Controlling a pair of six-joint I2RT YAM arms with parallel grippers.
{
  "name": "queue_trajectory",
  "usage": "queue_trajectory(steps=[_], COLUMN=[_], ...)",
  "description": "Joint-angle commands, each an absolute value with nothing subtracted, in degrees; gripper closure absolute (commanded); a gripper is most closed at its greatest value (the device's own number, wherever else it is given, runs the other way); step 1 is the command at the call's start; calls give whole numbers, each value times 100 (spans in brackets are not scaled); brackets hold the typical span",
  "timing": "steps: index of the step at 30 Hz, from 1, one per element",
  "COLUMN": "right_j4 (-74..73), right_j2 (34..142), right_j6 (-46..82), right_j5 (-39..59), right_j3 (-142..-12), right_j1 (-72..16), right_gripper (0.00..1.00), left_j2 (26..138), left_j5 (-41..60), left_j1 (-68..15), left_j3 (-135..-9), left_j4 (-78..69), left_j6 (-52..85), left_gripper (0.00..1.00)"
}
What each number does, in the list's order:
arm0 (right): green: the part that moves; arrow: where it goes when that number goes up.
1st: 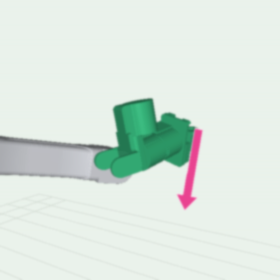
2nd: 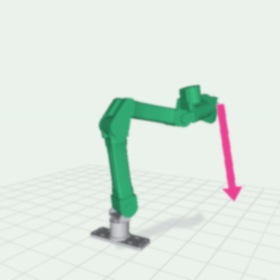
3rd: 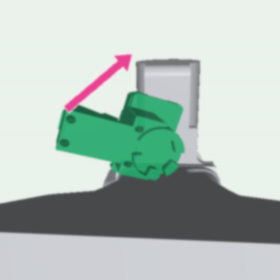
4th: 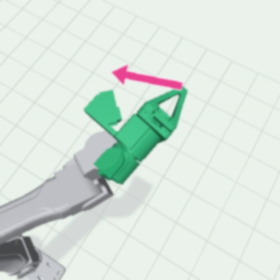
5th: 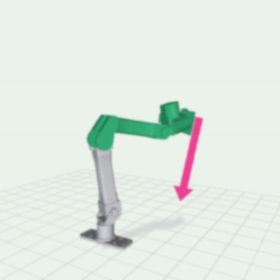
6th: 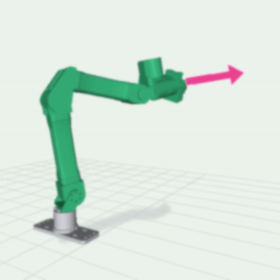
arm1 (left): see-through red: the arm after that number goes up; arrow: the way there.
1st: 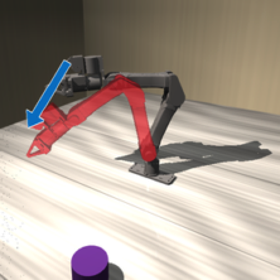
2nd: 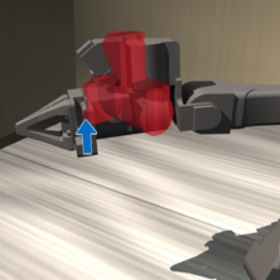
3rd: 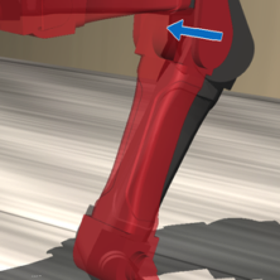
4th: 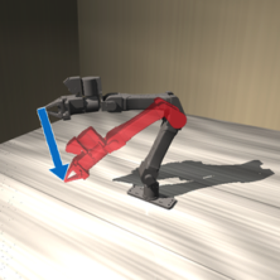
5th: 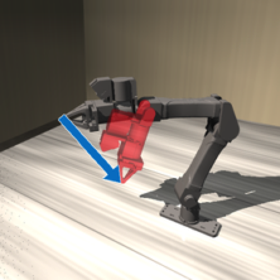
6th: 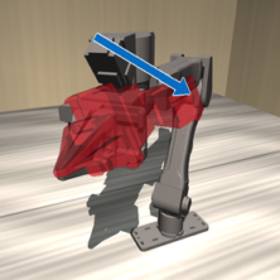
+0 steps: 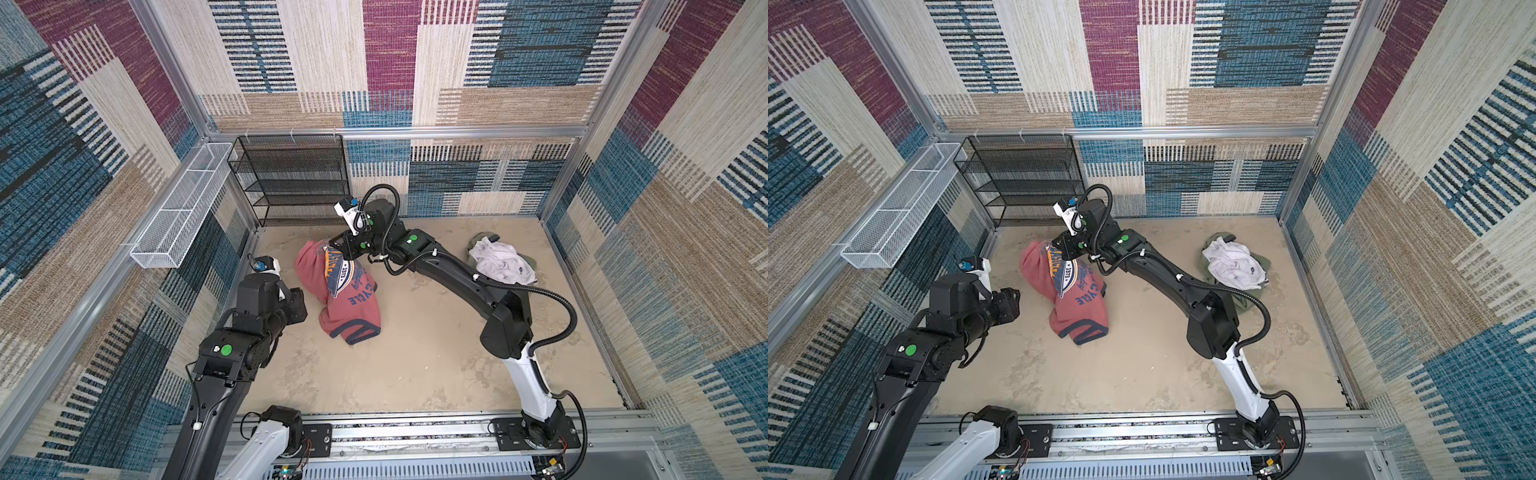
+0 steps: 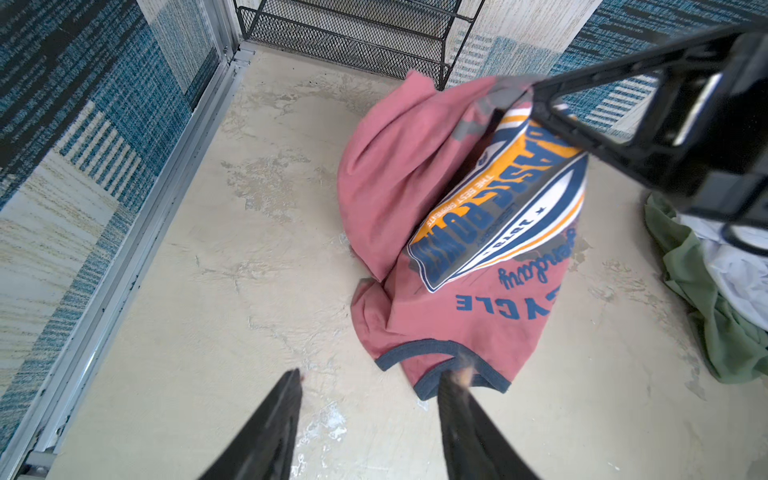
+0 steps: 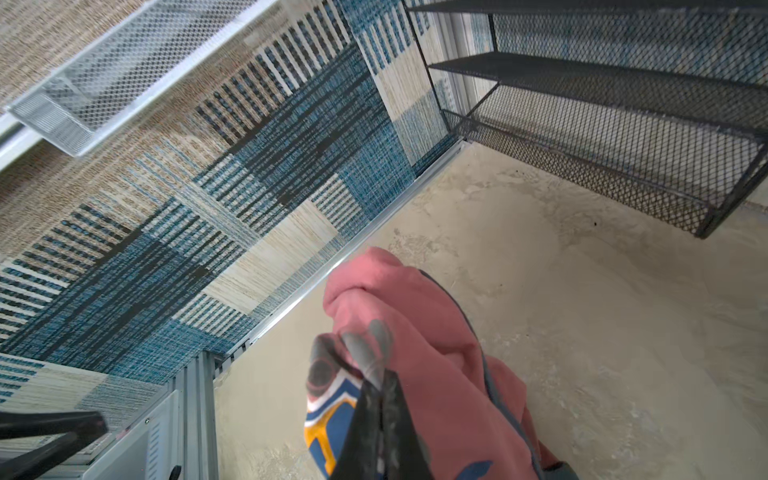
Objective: Pick out a specific cloth from the pile
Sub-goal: 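Carry the t-shirt toward the left gripper and lower it onto the table, then release the t-shirt and withdraw the right gripper while the left gripper grasps its hem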
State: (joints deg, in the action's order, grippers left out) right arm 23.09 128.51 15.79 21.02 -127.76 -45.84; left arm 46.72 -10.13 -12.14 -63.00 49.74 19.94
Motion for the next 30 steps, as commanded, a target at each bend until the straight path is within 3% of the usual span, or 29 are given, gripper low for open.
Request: queue_trajectory(steps=[1, 11, 20, 24, 30], right_j4=[1891, 1920, 2091, 1702, 749], right_j2=[13062, 13827, 13744, 13061, 11702], right_j6=[1753, 1862, 1665, 1730, 1972], right_j5=[2193, 2197, 1831, 1748, 1748], right_j3=[-12806, -13321, -13353, -12526, -10485], right_j1=[-4616, -4616, -4606, -4489, -4148], right_gripper=[100, 95, 62, 53, 51], left_j2=[4685, 4772, 4844, 4965, 5206], left_j5=[-1073, -950, -567, -419, 192], left_j1=[-1213, -1213, -1213, -1208, -1308], left_j3=[-6241, -6047, -5602, -5460, -5008], left_j4=[5042, 4771, 4271, 4180, 3835], left_j6=[2064, 2118, 2282, 2346, 2540], left_gripper=[44, 44, 44, 44, 45])
